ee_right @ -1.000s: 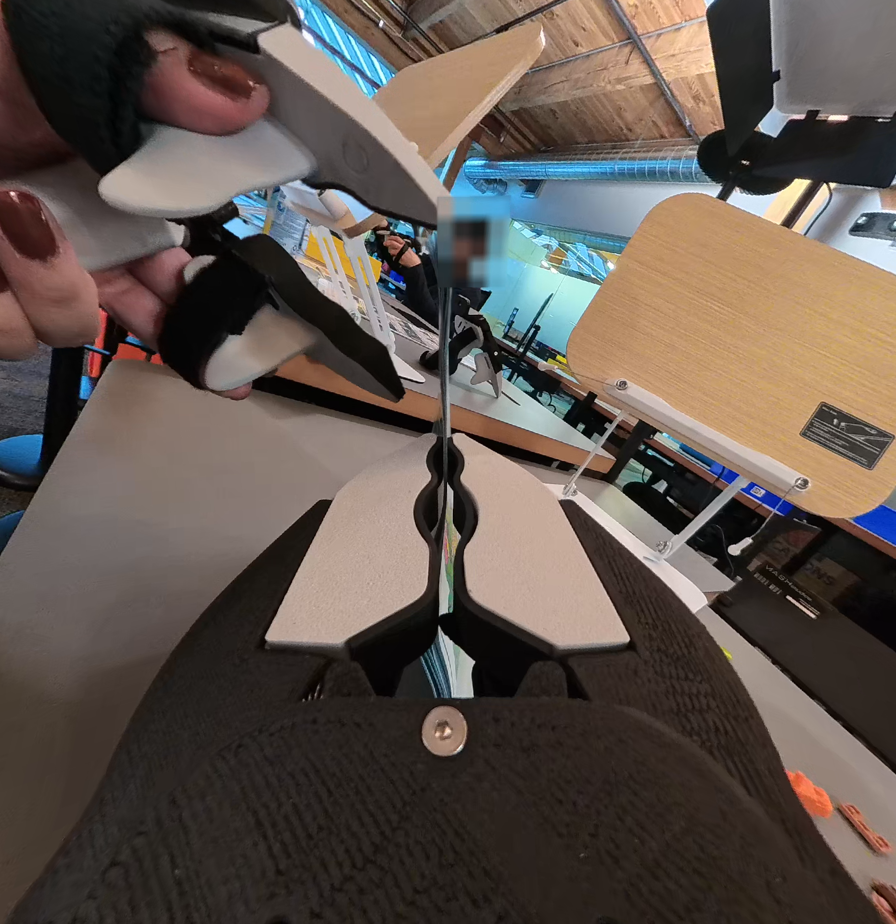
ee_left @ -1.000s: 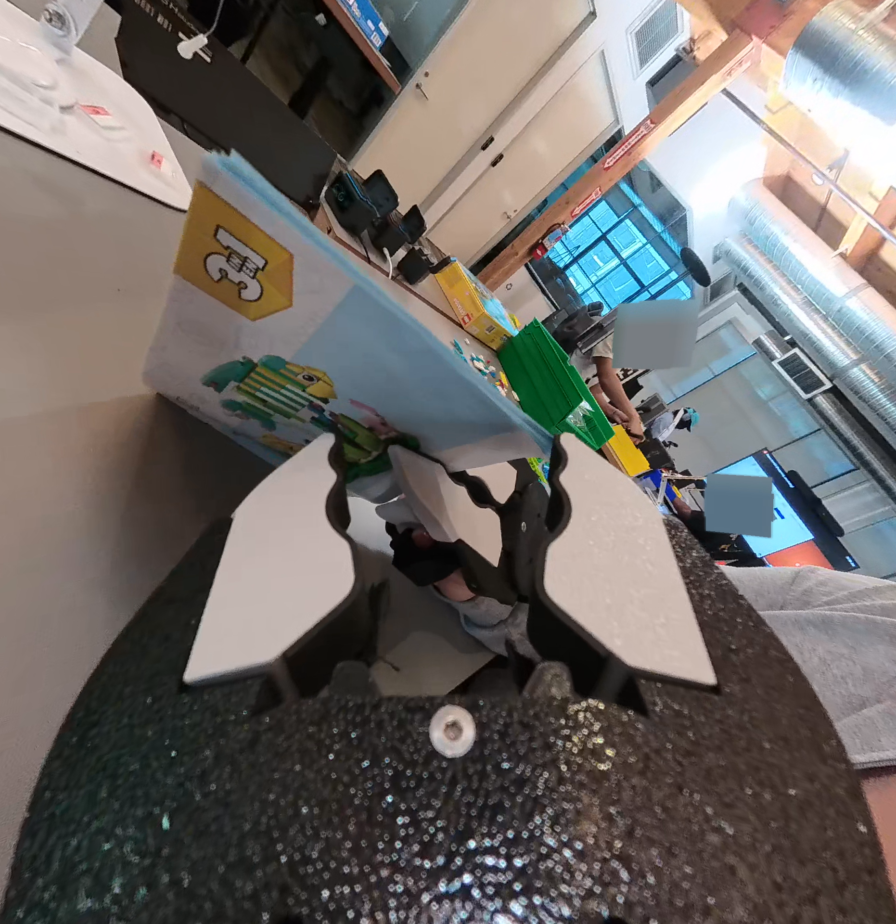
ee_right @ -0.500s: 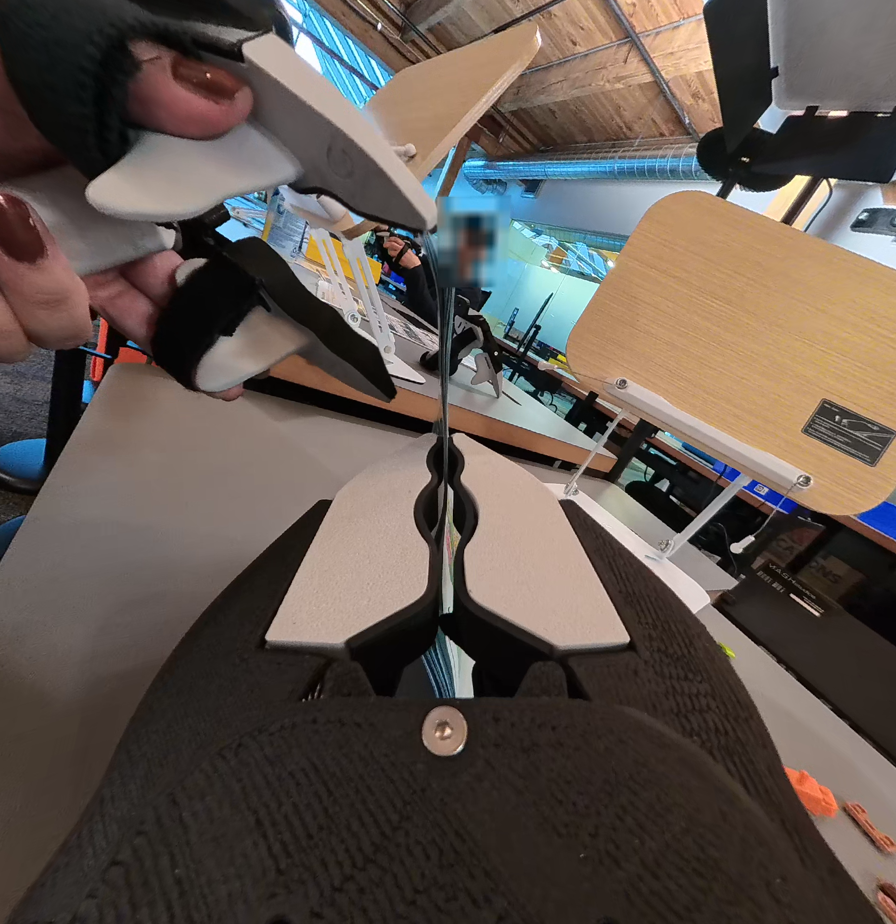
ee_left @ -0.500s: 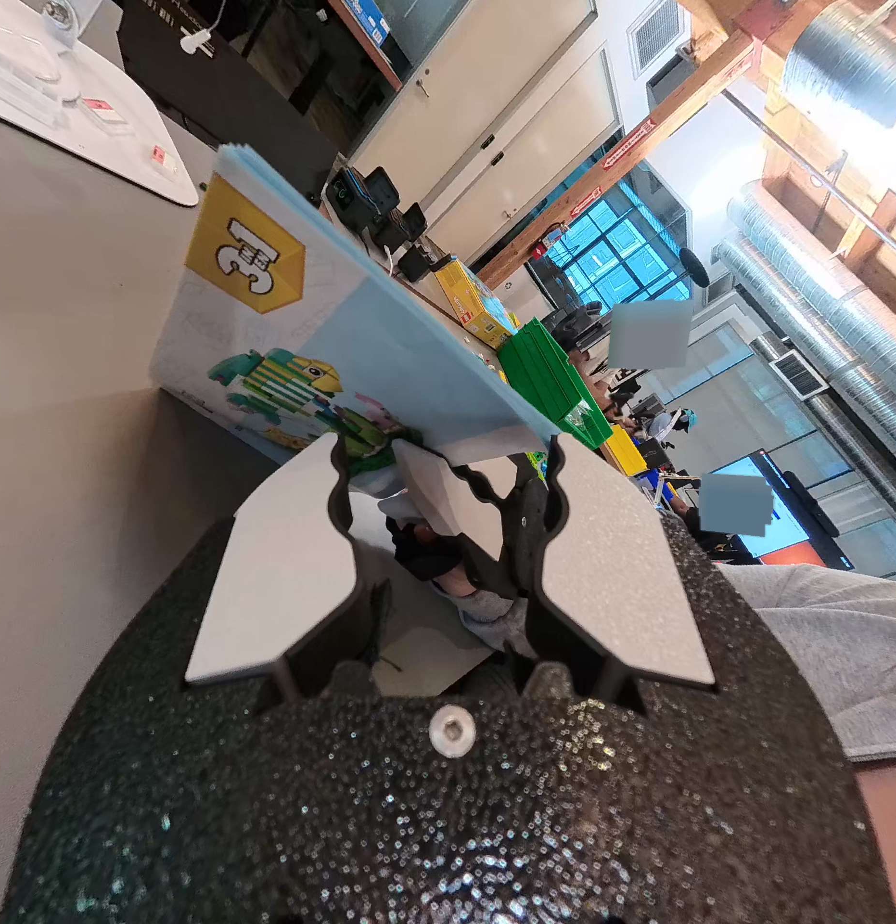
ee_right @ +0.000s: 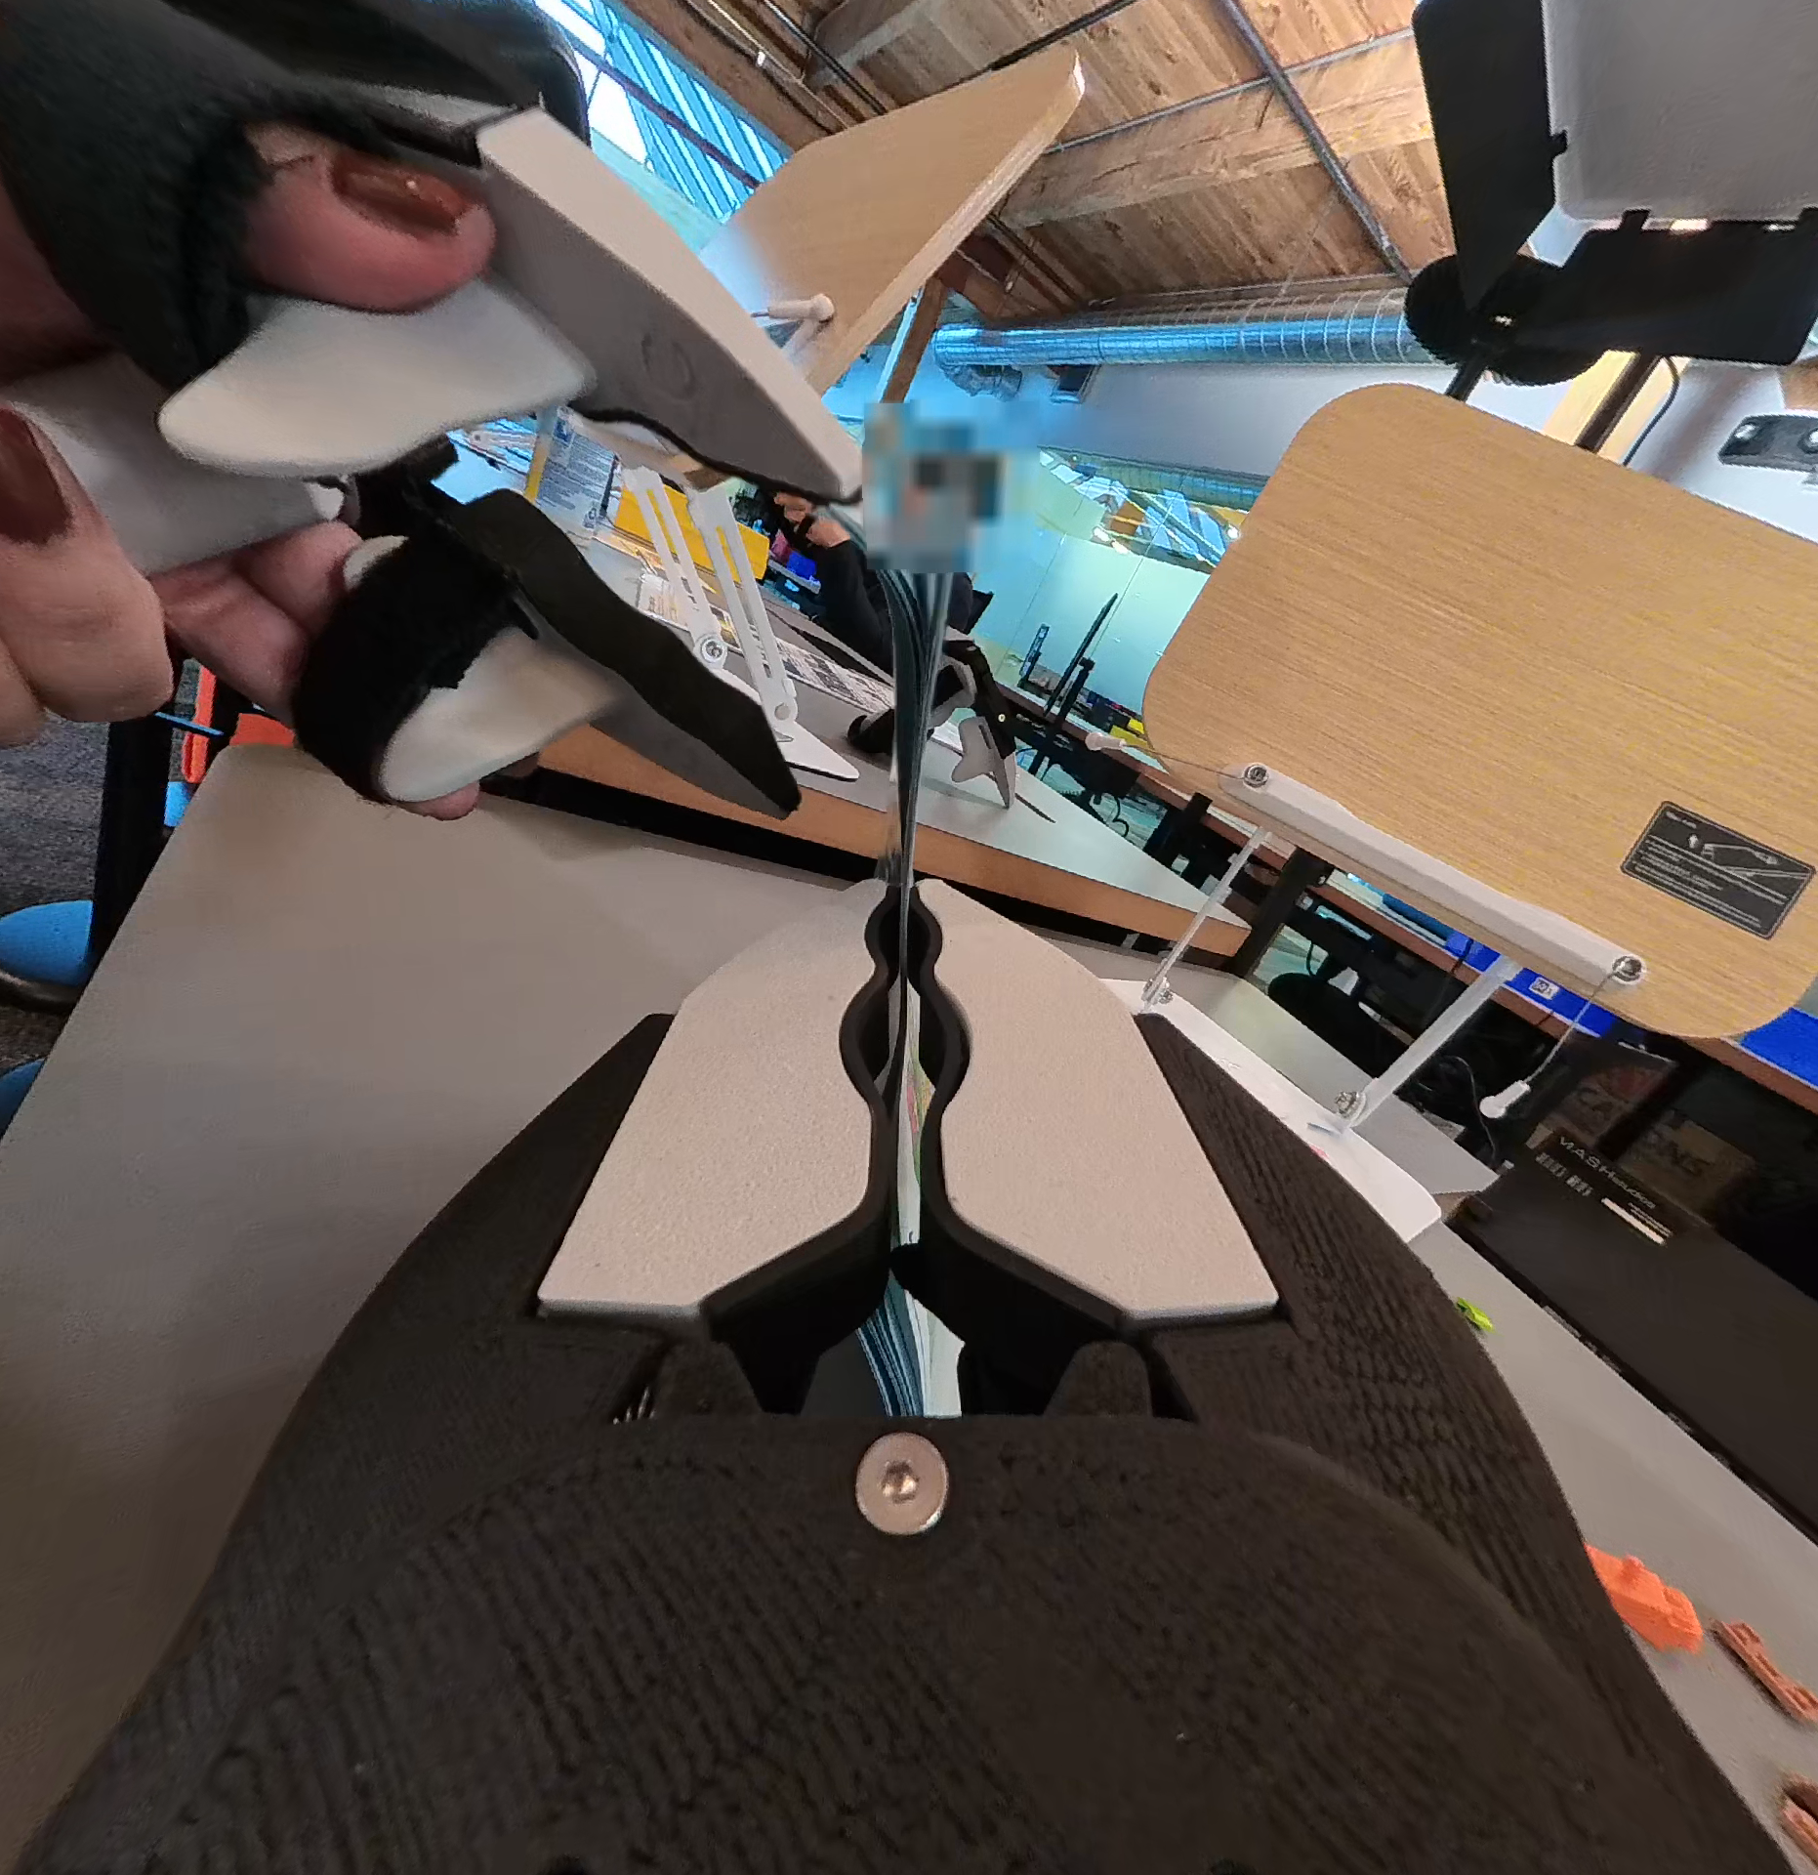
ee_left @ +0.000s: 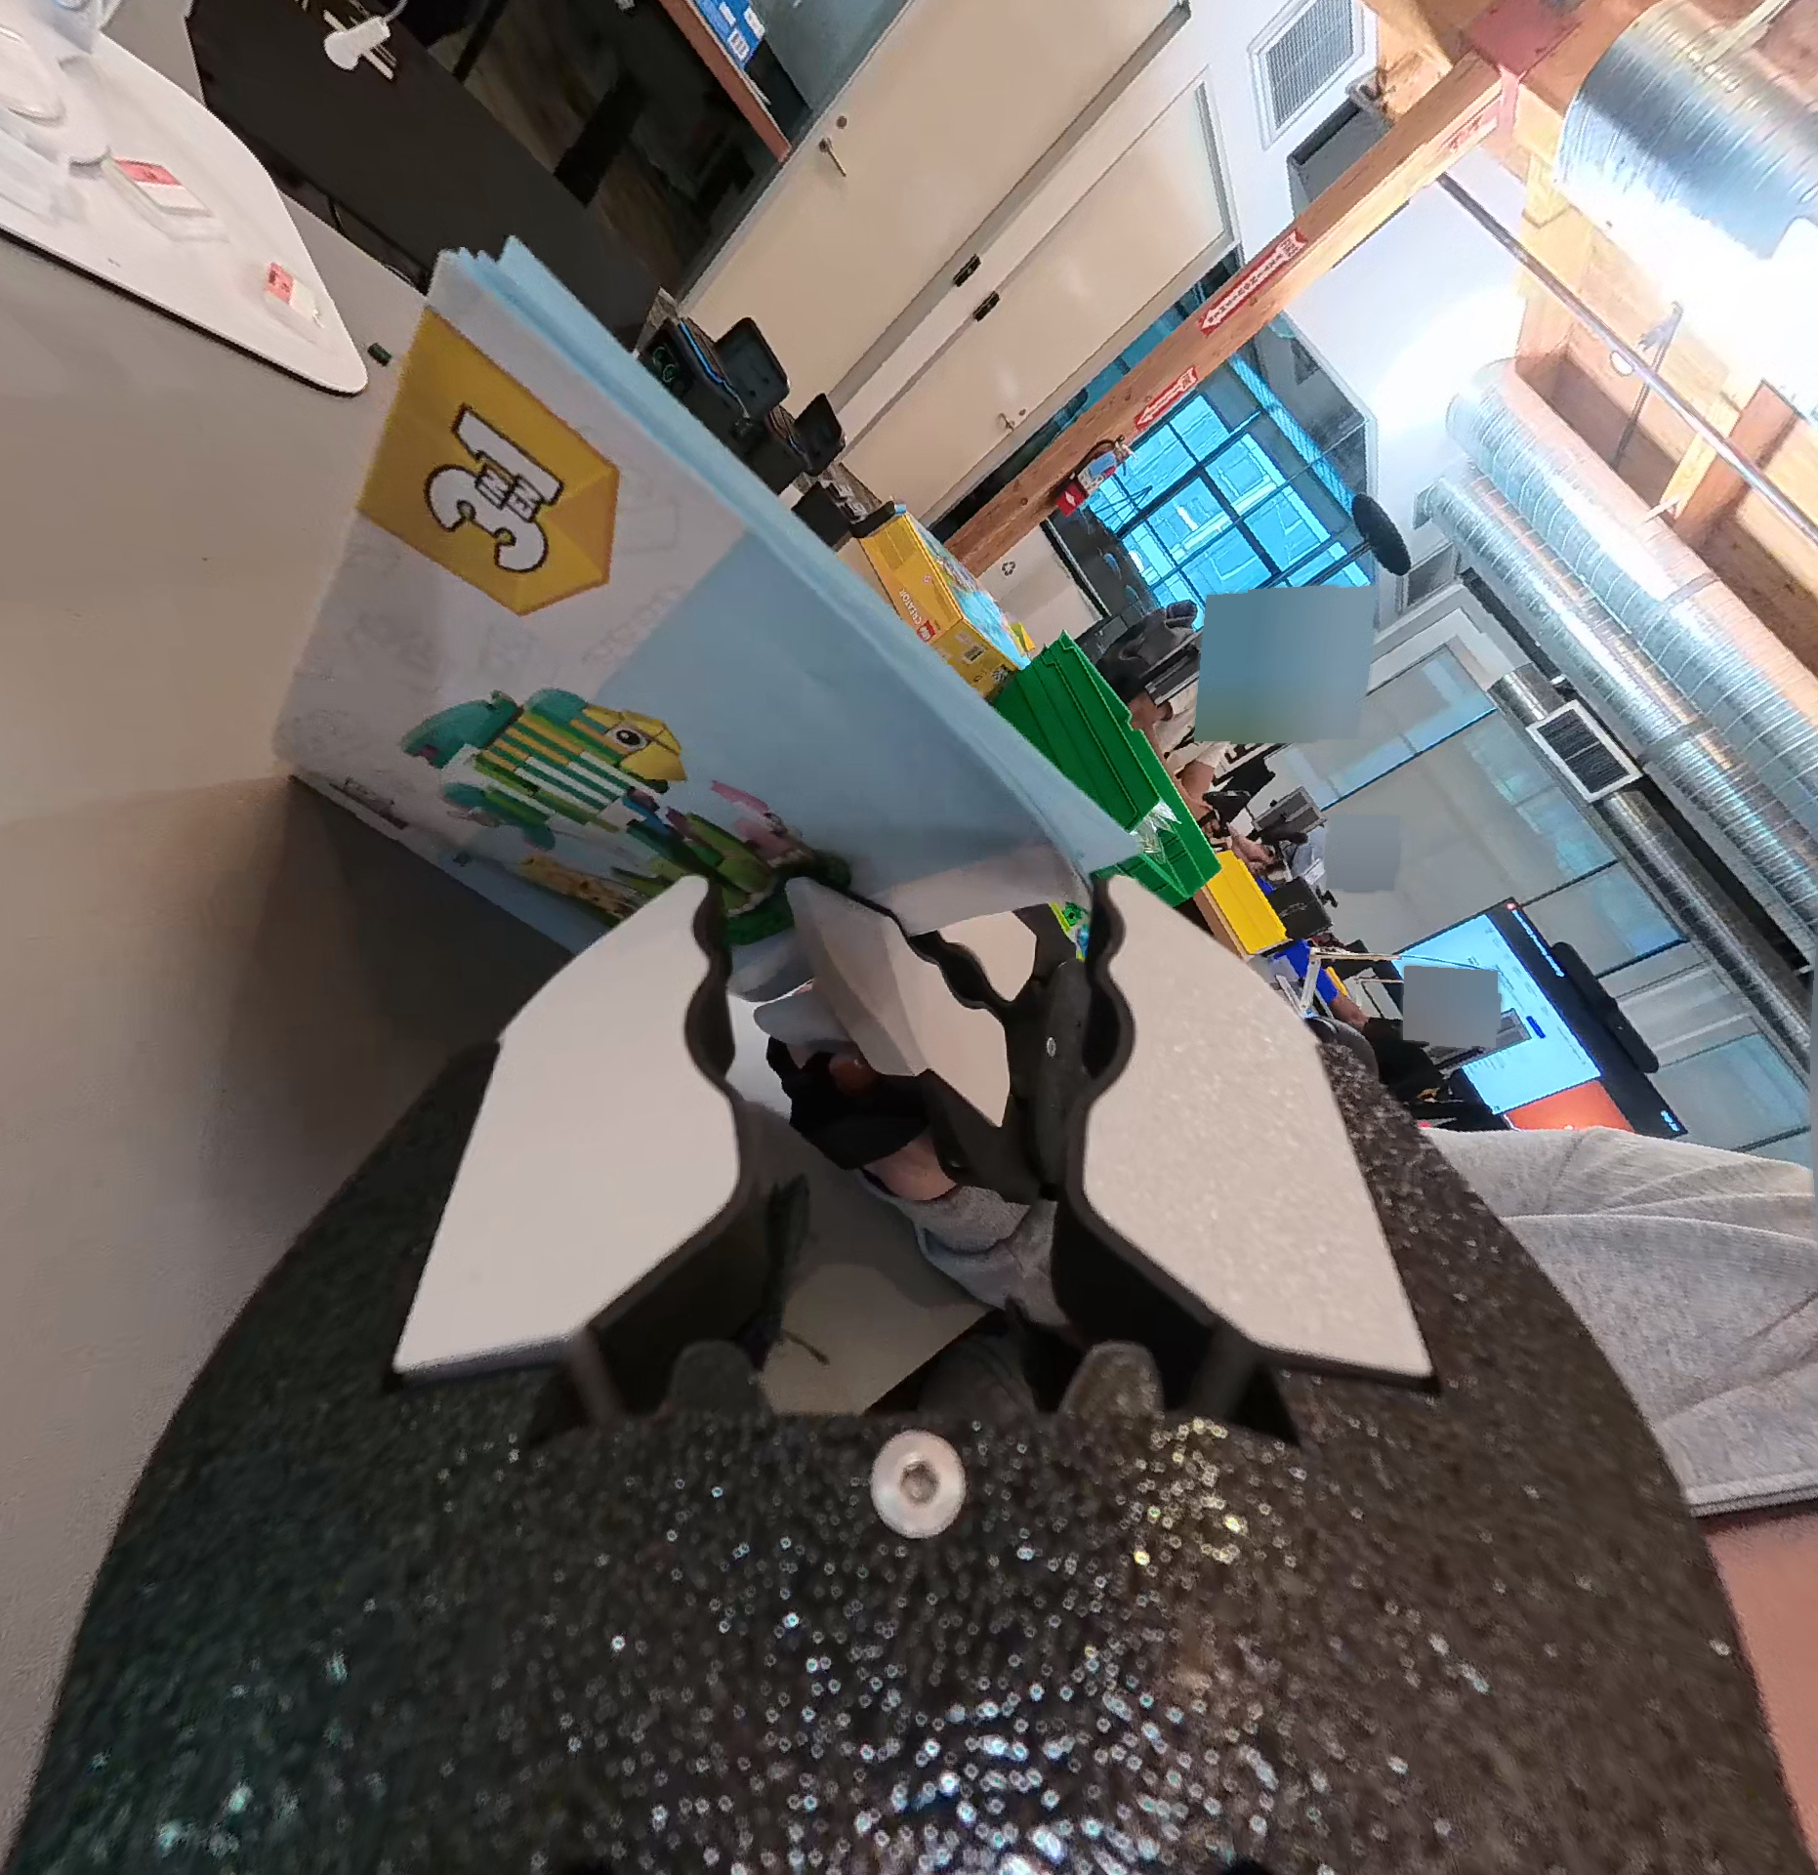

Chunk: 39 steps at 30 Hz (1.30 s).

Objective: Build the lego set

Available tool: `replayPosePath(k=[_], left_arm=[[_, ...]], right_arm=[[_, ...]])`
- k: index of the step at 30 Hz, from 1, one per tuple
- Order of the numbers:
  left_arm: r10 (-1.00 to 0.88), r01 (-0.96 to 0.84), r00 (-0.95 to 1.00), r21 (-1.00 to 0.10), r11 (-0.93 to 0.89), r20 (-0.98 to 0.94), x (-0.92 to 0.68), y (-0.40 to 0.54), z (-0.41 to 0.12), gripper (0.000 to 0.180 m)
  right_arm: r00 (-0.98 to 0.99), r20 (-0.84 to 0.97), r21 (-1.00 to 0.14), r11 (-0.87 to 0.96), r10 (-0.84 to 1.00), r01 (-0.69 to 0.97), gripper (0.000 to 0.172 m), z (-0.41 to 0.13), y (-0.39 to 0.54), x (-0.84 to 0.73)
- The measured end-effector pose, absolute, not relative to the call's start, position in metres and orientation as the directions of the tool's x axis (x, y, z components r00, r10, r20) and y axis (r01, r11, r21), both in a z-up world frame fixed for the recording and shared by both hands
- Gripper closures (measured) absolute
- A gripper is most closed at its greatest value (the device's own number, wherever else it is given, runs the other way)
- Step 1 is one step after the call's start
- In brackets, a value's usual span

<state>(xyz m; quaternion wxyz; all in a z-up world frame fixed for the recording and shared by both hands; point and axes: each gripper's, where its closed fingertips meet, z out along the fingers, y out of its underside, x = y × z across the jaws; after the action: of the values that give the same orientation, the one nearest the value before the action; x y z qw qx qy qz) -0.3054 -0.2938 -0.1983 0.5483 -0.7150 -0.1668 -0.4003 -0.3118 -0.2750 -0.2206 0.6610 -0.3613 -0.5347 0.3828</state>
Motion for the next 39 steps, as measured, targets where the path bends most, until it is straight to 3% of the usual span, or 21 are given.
replayPosePath(k=[28, 39], left_arm=[[-0.238, 0.670, 0.618, -0.660, -0.339, 0.749, -0.3007, -0.2947, -0.1913, 0.111], [-0.255, 0.672, 0.605, -0.655, -0.345, 0.755, -0.3008, -0.2947, -0.1931, 0.120]], right_arm=[[0.135, 0.431, -0.886, 0.447, 0.892, -0.124, 0.172, -0.2199, -0.2754, -0.3118], [0.136, 0.428, -0.887, 0.444, 0.894, -0.126, 0.172, -0.2195, -0.2749, -0.3118]])
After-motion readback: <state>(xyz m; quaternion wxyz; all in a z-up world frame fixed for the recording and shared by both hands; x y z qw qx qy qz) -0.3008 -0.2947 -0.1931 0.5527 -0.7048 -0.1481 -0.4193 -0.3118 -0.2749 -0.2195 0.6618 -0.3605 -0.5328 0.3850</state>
